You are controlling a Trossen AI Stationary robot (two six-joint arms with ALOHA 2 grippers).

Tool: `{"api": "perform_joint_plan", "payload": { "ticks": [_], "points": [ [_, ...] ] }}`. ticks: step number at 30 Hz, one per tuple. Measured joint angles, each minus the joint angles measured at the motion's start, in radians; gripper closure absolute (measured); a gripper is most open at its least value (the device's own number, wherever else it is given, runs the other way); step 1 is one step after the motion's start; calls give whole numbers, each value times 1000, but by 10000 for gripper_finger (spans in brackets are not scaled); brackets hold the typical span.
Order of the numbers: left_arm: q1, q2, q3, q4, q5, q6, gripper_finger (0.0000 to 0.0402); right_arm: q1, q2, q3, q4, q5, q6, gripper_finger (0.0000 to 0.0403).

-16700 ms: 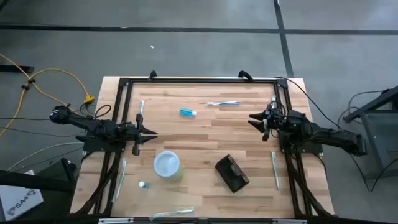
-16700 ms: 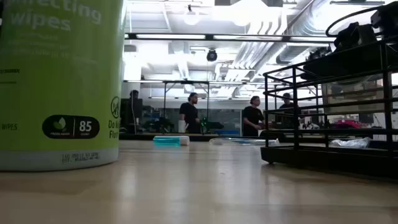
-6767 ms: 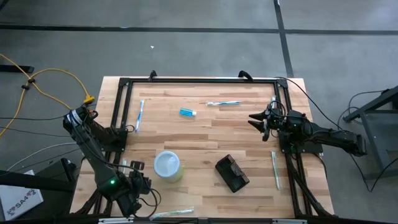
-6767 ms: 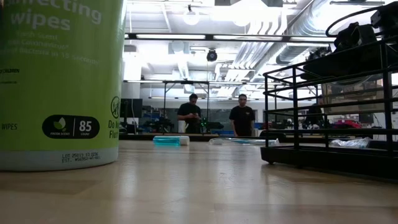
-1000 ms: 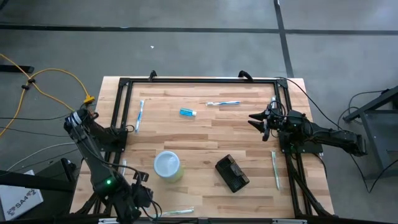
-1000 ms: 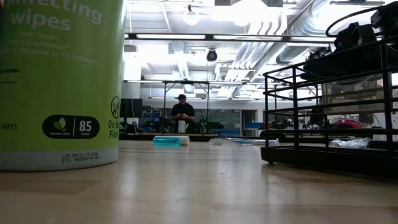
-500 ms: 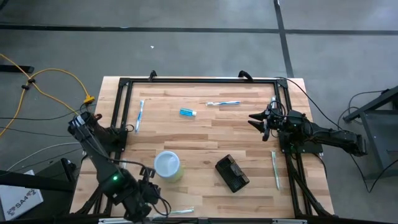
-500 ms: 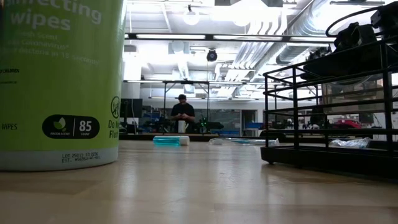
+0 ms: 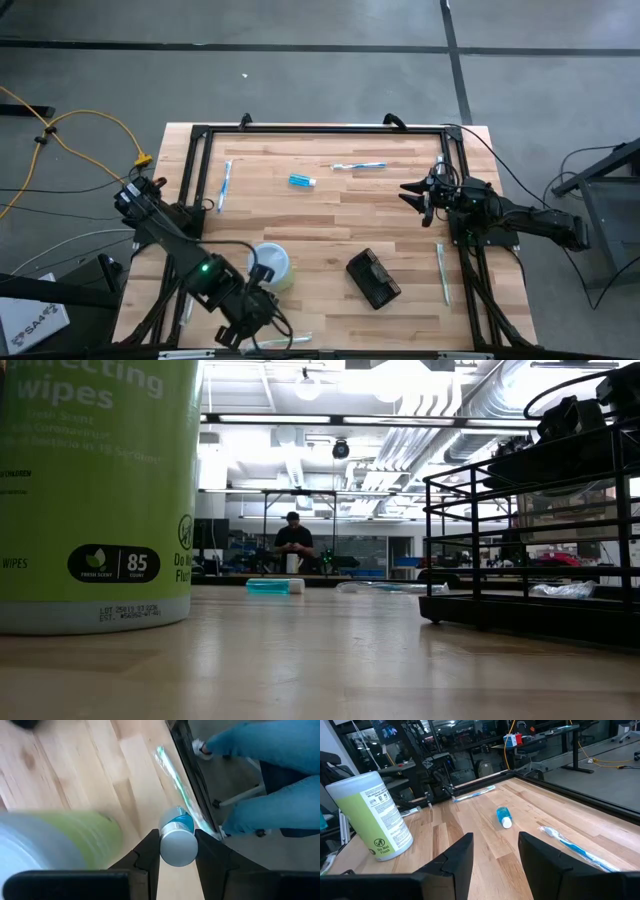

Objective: Pick & Place toothbrushing station
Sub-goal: Put the bottom blue mouthwash into the black mesh organizer

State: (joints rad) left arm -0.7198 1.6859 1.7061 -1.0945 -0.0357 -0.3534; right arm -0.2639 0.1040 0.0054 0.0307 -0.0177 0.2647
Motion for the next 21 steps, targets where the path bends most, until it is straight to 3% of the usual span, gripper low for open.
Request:
{"api": "perform_joint_plan", "payload": {
  "ticks": [16, 21],
  "points": [
    [248, 0, 2, 249, 22, 329, 313, 0, 0, 0, 0, 0, 0, 255],
    [356, 0, 2, 266, 28, 366, 313, 0, 0, 0, 0, 0, 0, 255]
  ]
}}
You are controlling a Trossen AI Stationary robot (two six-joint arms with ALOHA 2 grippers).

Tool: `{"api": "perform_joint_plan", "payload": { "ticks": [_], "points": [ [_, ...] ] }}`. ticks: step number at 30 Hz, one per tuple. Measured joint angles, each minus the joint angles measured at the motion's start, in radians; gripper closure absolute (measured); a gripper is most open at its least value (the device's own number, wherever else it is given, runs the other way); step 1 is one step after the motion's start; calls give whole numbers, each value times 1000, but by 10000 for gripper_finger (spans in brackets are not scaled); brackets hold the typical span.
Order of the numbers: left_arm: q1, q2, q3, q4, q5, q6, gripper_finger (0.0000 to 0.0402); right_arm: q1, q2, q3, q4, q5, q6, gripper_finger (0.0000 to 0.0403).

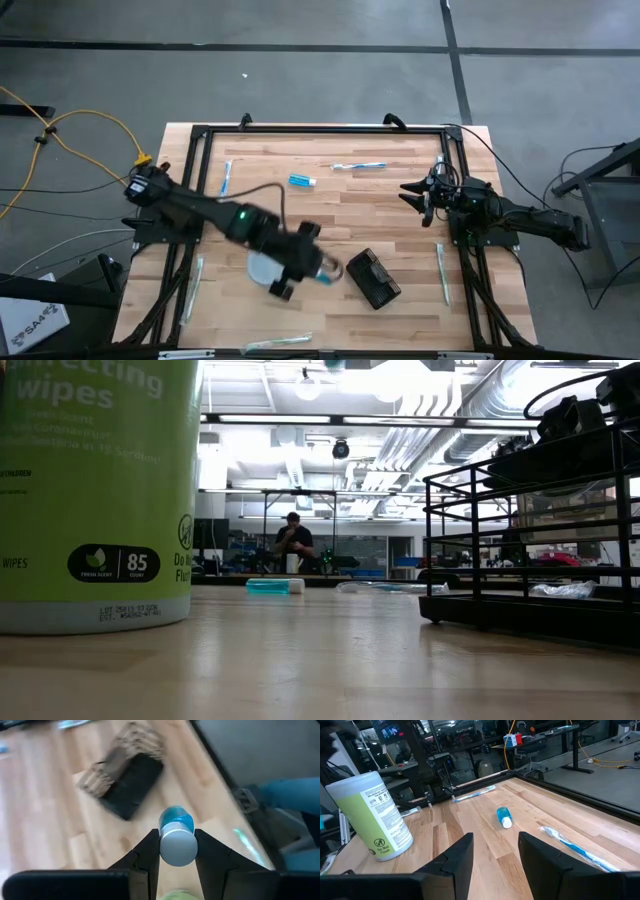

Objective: Pick & Place toothbrushing station
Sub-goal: Put the bottom blue mouthwash into the black mesh organizer

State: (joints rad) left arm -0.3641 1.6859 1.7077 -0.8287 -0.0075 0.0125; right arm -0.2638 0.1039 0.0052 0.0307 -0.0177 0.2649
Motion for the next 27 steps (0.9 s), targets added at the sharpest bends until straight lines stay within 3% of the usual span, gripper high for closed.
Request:
{"api": "perform_joint_plan", "payload": {
  "ticks": [6, 11, 22, 27],
  "points": [
    [110, 13, 2, 15, 77, 52, 313, 0, 0, 0, 0, 0, 0, 255],
    [134, 34, 37, -11, 85, 65, 313, 0, 0, 0, 0, 0, 0, 255],
    [134, 242, 326, -174, 39, 93, 313, 0, 8, 0, -2, 1, 0, 255],
    [134, 275, 354, -191, 27, 94, 313, 0, 13, 0, -3, -6, 0, 255]
  ]
}}
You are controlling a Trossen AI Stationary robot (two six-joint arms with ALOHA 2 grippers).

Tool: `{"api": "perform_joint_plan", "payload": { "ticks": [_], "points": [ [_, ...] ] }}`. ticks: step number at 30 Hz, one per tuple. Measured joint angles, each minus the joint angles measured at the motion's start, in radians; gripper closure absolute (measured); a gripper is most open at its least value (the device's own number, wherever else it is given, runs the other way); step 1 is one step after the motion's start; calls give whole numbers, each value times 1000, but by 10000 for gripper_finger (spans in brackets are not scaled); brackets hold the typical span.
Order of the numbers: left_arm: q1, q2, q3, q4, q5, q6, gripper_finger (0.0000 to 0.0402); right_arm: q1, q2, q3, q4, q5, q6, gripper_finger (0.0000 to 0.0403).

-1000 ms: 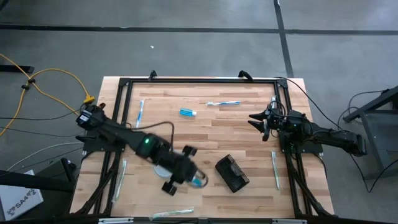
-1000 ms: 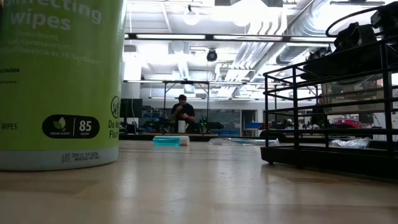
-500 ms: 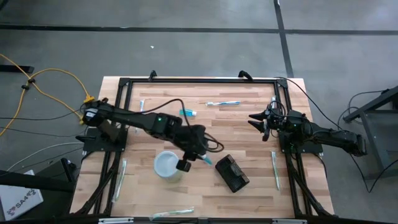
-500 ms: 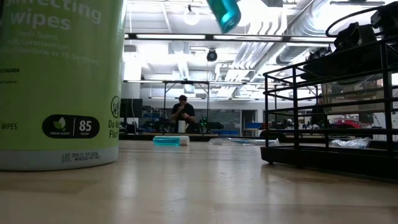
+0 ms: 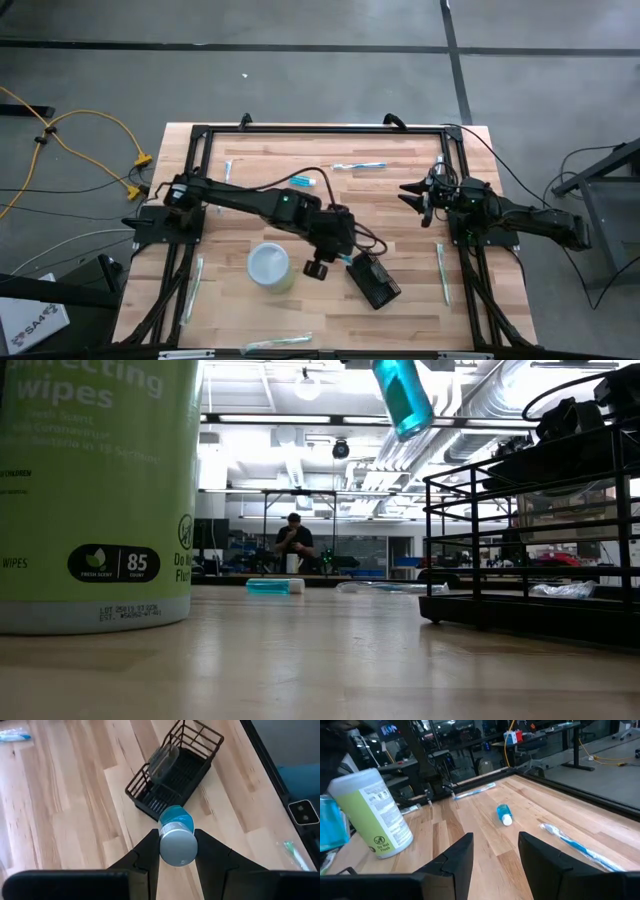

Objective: Pick & Place toothbrushing station
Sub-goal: Put the bottom blue mouthwash into the black mesh organizer

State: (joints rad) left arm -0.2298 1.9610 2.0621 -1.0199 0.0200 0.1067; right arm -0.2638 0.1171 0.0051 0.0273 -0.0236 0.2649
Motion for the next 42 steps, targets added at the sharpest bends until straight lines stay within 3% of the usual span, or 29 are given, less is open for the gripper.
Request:
{"api": "perform_joint_plan", "payload": {
  "ticks": [6, 16, 31, 42],
  "points": [
    [-32, 0, 0, 3, -88, 38, 313, 0, 1, 0, 0, -1, 0, 255],
    [-99, 0, 0, 14, -116, 61, 313, 0, 1, 0, 0, -1, 0, 255],
    [-115, -1, 0, -52, -100, 27, 313, 0, 1, 0, 0, -1, 0, 255],
    [-189, -7, 0, -72, -96, 54, 313, 0, 1, 0, -1, -2, 0, 255]
  ]
}}
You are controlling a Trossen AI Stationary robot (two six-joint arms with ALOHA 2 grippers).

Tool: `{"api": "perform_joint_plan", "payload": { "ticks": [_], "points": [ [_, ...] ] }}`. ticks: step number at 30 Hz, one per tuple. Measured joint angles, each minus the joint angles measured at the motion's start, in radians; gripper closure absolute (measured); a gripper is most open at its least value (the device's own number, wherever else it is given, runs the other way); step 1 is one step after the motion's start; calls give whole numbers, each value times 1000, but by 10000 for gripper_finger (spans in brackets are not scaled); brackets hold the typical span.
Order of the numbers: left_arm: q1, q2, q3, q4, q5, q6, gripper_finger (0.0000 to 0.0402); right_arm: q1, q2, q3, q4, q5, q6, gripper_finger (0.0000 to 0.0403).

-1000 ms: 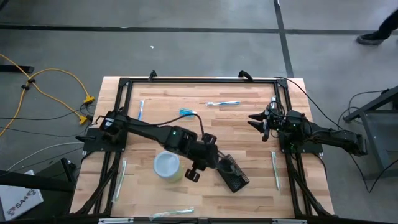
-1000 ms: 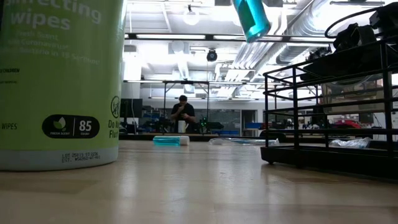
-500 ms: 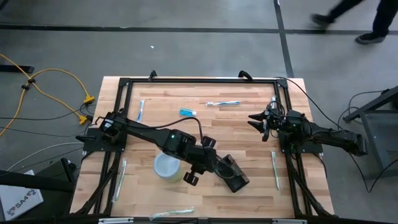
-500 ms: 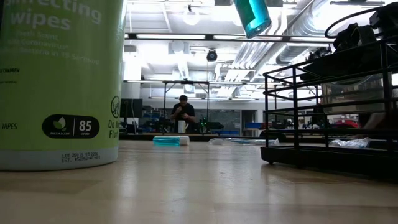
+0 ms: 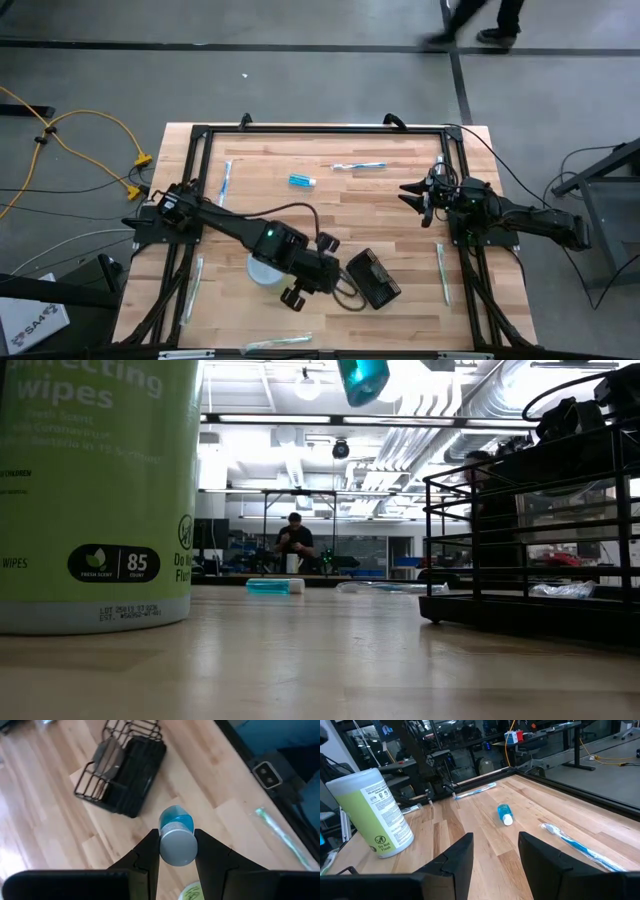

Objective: Pick & Place toothbrushing station
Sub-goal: Put the bottom blue mouthwash into the black mesh organizer

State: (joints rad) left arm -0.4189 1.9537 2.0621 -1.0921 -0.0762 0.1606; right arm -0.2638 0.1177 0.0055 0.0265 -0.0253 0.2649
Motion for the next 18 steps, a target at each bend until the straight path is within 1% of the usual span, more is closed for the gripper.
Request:
{"api": "perform_joint_plan", "payload": {
  "ticks": [3, 7, 14, 18],
  "points": [
    [-19, 0, 0, 4, 0, -1, 313, 0, 0, 0, 0, 0, 0, 255],
    [-31, 0, 0, 17, -5, -43, 313, 0, 0, 0, 0, 0, 0, 255],
    [-10, 0, 0, 27, -22, -124, 313, 0, 0, 0, 1, -5, 10, 255],
    [14, 0, 0, 27, -34, -158, 313, 0, 0, 0, 3, -9, 142, 255]
  ]
}}
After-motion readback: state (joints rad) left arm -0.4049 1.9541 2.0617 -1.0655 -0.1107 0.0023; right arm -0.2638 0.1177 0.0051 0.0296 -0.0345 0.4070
